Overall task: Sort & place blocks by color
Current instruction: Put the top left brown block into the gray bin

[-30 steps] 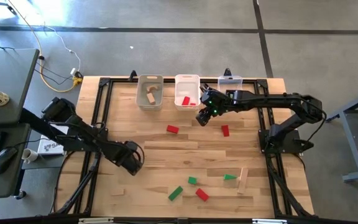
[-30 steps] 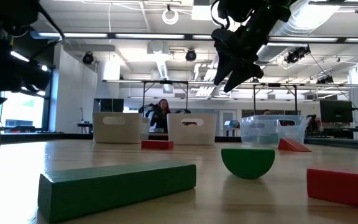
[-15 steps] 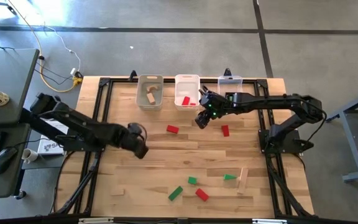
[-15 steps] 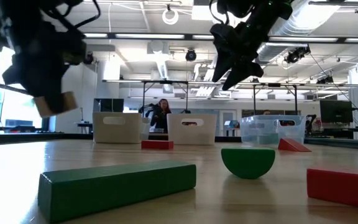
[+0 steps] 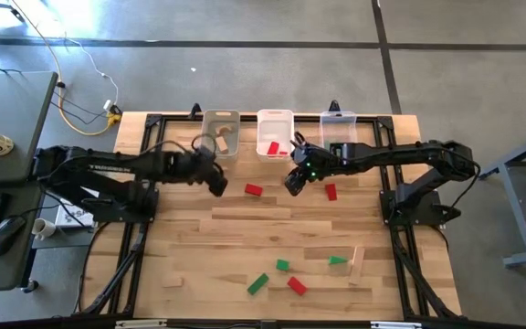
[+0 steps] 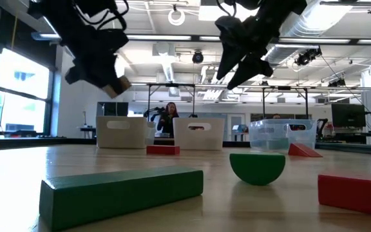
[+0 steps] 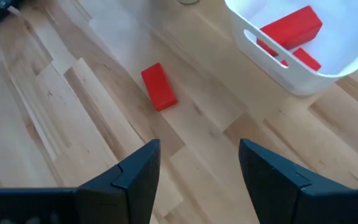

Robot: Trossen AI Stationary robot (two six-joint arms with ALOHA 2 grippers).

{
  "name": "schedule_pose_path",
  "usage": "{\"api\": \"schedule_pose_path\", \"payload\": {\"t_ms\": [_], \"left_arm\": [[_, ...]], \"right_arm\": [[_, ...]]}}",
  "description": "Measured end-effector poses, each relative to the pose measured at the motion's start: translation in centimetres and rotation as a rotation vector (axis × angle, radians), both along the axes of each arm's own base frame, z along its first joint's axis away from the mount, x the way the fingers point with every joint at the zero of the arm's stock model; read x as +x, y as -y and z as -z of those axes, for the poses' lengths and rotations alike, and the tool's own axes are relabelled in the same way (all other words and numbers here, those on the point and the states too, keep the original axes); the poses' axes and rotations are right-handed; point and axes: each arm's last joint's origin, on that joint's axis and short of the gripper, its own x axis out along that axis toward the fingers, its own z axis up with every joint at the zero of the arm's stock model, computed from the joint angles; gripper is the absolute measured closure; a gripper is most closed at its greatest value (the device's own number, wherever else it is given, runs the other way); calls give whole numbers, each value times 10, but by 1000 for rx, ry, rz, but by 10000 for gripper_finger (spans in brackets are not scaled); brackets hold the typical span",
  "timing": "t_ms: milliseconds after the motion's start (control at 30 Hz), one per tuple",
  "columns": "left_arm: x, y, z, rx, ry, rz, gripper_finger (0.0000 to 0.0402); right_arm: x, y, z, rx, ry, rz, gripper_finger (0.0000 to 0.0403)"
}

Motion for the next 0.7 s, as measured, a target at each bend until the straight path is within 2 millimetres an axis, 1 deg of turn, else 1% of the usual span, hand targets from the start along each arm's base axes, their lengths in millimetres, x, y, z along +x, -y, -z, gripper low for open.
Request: {"api": "schedule_pose_path", "payload": {"t_ms": [100, 233, 400, 500, 700], "left_arm": [[-1, -20, -4, 34, 41, 7, 351], [-5, -47, -10, 109, 83, -29, 351], [-18, -75, -14, 177, 89, -98, 351], [-27, -86, -15, 204, 66, -129, 351], [-40, -105, -15, 242, 35, -210, 351]], "right_arm": [[1, -6, 0, -11, 1, 9, 199], [0, -16, 1, -22, -5, 45, 199], [-5, -25, 4, -22, -48, 160, 199], [-11, -28, 8, -2, -99, 230, 199], [-27, -27, 15, 41, -246, 367, 199]]}}
